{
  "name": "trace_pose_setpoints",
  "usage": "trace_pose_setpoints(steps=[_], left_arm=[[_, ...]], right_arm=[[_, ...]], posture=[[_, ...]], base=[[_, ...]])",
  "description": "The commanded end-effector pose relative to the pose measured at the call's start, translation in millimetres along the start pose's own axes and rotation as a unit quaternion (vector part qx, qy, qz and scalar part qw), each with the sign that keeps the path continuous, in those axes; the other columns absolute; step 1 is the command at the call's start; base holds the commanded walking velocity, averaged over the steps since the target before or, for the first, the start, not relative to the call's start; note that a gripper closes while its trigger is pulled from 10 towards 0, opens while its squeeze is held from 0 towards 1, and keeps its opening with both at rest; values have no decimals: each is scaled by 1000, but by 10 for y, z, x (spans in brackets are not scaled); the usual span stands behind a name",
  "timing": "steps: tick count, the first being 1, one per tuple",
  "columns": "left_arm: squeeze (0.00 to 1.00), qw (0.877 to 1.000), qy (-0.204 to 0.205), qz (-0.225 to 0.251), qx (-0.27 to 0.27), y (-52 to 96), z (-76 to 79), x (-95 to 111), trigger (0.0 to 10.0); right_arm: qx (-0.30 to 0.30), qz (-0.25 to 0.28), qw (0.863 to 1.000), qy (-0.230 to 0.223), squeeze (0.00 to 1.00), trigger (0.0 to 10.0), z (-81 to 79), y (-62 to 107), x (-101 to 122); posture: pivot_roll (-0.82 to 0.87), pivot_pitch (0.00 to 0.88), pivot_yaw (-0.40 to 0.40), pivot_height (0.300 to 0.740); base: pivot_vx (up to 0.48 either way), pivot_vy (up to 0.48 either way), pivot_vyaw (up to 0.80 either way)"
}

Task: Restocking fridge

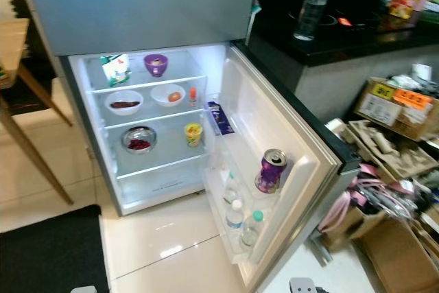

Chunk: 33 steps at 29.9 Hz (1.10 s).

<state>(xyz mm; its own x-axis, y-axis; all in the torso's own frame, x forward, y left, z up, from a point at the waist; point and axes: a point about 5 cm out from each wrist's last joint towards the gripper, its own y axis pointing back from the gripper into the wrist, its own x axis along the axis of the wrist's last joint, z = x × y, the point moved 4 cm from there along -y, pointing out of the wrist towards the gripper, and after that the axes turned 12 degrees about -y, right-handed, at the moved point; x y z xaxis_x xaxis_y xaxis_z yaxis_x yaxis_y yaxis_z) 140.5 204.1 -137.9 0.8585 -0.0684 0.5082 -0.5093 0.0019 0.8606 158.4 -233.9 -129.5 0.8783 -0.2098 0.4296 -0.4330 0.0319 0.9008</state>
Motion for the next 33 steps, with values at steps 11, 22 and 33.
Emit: trace_pose_setpoints(steps=[11, 22, 33], left_arm=[[0, 1000, -3, -12, 2, 7, 25, -66, 10000], [0, 1000, -12, -15, -10, 6, 71, -77, 10000], [0, 1000, -10, -18, 1, 18, 7, -99, 10000]], right_arm=[[-115, 13, 993, -14, 0, 10000, 430, 78, 118], [-142, 74, 987, -29, 0, 10000, 502, 108, 545], [-60, 208, 972, -96, 0, 10000, 309, 209, 1376]], posture=[[-60, 0, -33, 740], [-60, 0, -34, 740], [-58, 0, -34, 740]], base=[[0, 0, 0], [0, -175, 0], [0, 0, 0]])
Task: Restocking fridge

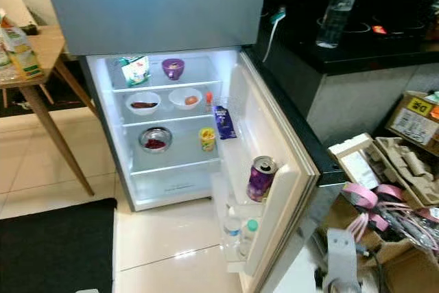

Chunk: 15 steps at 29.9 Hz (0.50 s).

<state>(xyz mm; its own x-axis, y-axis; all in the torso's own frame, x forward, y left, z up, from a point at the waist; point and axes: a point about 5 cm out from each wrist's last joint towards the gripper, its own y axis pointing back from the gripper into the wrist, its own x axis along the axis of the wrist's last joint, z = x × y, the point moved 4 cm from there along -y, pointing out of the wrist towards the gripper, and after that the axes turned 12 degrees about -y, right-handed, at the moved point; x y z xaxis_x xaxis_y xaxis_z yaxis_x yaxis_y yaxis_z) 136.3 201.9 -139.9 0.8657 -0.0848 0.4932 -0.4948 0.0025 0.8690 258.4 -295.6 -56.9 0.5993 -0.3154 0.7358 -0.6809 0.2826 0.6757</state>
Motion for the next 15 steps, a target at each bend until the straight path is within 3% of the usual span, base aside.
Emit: trace_pose_setpoints(steps=[1, 8, 11, 12, 13, 14, 15], left_arm=[[0, 1000, -1, -9, 1, 12, -14, -55, 10000], [0, 1000, 0, -8, -1, 10, -1, -51, 10000], [0, 1000, 1, -8, -1, 10, -1, -52, 10000], [0, 1000, 1, -9, -1, 10, -2, -53, 10000], [0, 1000, 1, -9, -1, 11, -3, -54, 10000], [0, 1000, 1, -9, -1, 12, -4, -58, 10000], [0, 1000, 1, -10, -1, 13, -4, -63, 10000]], right_arm=[[20, 27, 999, -17, 0, 0, -85, -13, 138], [35, 73, 996, -27, 0, 0, -162, -30, 454], [78, 78, 993, -42, 0, 0, -303, -29, 525], [110, 76, 990, -43, 0, 3294, -407, -23, 527], [131, 75, 988, -43, 0, 3294, -476, -16, 526], [168, 70, 982, -43, 0, 10000, -598, -1, 512], [205, 63, 976, -43, 0, 10000, -716, 21, 493]], posture=[[-58, 0, -34, 740], [-58, 0, -34, 740], [-58, 0, -34, 740], [-58, 0, -35, 740], [-58, 0, -35, 740], [-58, 0, -35, 740], [-58, 0, -35, 740]], base=[[0, 0, 0], [0, 0, 0], [0, 0, 0], [0, 0, 0], [0, 0, 0], [0, 0, 0], [0, 0, 0]])
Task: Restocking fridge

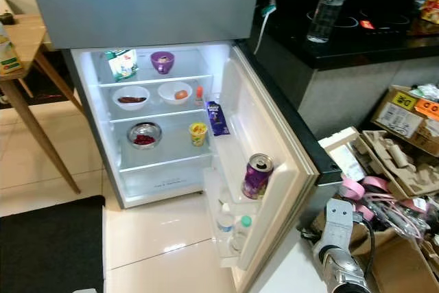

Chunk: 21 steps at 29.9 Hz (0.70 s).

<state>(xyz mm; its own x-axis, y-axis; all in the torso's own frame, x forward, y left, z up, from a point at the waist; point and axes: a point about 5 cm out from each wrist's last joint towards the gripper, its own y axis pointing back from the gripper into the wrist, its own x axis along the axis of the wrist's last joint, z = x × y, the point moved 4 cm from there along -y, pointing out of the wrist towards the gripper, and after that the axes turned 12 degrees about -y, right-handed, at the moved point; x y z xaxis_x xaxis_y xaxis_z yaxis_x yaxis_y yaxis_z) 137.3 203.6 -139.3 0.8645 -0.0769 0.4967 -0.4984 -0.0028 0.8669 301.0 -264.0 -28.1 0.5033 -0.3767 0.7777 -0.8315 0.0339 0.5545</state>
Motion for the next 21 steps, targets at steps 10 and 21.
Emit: trace_pose_setpoints(steps=[10, 21], left_arm=[[0, 1000, -1, -16, -5, 19, 25, -104, 10000], [0, 1000, -1, -8, -7, 2, 48, -42, 10000]], right_arm=[[459, -57, 886, -13, 0, 10000, -1782, 165, -162], [546, -22, 837, -18, 0, 10000, -2344, 328, -48]], posture=[[-65, 0, -33, 740], [-62, 0, -34, 740]], base=[[0, 0, 0], [0, 0, 0]])
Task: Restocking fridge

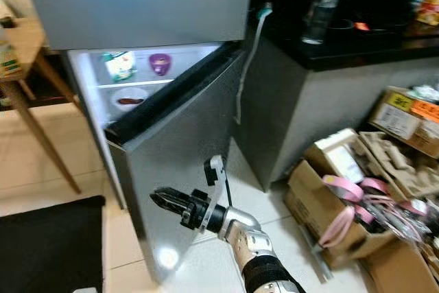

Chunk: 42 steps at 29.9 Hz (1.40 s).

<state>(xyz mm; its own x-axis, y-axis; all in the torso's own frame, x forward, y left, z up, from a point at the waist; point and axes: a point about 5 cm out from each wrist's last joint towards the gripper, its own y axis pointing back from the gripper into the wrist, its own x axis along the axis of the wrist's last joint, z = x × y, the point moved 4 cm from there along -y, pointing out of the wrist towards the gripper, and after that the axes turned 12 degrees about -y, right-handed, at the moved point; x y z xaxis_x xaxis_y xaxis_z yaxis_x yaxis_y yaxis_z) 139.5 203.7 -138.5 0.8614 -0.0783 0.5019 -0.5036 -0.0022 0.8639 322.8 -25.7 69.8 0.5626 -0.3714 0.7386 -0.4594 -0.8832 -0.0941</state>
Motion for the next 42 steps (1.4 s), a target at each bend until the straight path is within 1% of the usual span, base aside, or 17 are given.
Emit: trace_pose_setpoints(steps=[1, 3, 6, 7, 11, 12, 17, 18, 23, 28, 29, 30, 31, 32, 35, 37, 42], left_arm=[[0, 1000, 0, -12, -6, 9, 46, -73, 10000], [0, 1000, 1, -13, -5, 13, 41, -87, 10000], [0, 1000, 1, -14, -4, 15, 38, -94, 10000], [0, 1000, 1, -15, -4, 16, 38, -99, 10000], [0, 1000, 2, -19, -5, 20, 61, -130, 10000], [0, 1000, 2, -19, -5, 20, 61, -130, 10000], [0, 1000, 0, -14, -6, 13, 51, -92, 10000], [0, 1000, 0, -14, -6, 13, 51, -92, 10000], [0, 1000, -3, -10, -3, 10, 28, -65, 10000], [0, 1000, -3, -9, -2, 8, 24, -59, 10000], [0, 1000, -3, -9, -2, 7, 29, -55, 10000], [0, 1000, -3, -9, -2, 6, 32, -54, 10000], [0, 1000, -3, -9, -3, 6, 35, -53, 10000], [0, 1000, -3, -9, -3, 5, 40, -54, 10000], [0, 1000, -3, -9, -4, 5, 45, -55, 10000], [0, 1000, -4, -10, -4, 6, 51, -62, 10000], [0, 1000, -5, -11, -4, 9, 46, -72, 10000]], right_arm=[[-180, -4, 983, 29, 0, 10000, 487, 409, -79], [-263, -25, 963, 51, 0, 10000, 677, 676, -157], [-296, -31, 953, 51, 0, 10000, 749, 807, -197], [-325, -34, 944, 43, 0, 10000, 811, 951, -243], [-452, -80, 888, 3, 0, 10000, 985, 1645, -618], [-452, -80, 888, 3, 0, 10000, 985, 1645, -618], [-570, -151, 807, -7, 0, 10000, 997, 2299, -1045], [-570, -151, 807, -7, 0, 10000, 997, 2299, -1045], [-641, -185, 745, 8, 0, 10000, 928, 2711, -1286], [-654, -208, 728, 11, 0, 10000, 878, 2836, -1394], [-661, -238, 711, 31, 0, 10000, 851, 2917, -1447], [-659, -249, 709, 40, 0, 10000, 840, 2933, -1465], [-655, -257, 709, 48, 0, 10000, 831, 2938, -1481], [-652, -253, 714, 24, 0, 10000, 815, 2955, -1516], [-652, -250, 716, 7, 0, 10000, 803, 2968, -1540], [-641, -239, 729, -16, 0, 10000, 794, 2944, -1554], [-621, -267, 737, -12, 0, 10000, 779, 2907, -1599]], posture=[[-63, 0, -37, 740], [-63, 0, -37, 740], [-63, 0, -37, 740], [-63, 0, -37, 740], [-61, 0, -38, 740], [-61, 0, -38, 740], [-60, 0, -31, 740], [-60, 0, -31, 740], [-60, 0, -30, 740], [-60, 0, -29, 740], [-59, 0, -32, 740], [-59, 0, -32, 740], [-59, 0, -32, 740], [-59, 0, -34, 740], [-59, 0, -34, 740], [-59, 0, -35, 740], [-59, 0, -36, 740]], base=[[0, 0, 0], [0, 0, 0], [0, 0, 0], [0, 0, 0], [0, 0, 0], [0, 0, 0], [0, 0, 0], [0, 0, 0], [0, 0, 0], [0, 0, 0], [0, 0, 0], [0, 0, 0], [0, 0, 0], [0, 0, 0], [0, 0, 0], [0, 0, 0], [0, 0, 725]])
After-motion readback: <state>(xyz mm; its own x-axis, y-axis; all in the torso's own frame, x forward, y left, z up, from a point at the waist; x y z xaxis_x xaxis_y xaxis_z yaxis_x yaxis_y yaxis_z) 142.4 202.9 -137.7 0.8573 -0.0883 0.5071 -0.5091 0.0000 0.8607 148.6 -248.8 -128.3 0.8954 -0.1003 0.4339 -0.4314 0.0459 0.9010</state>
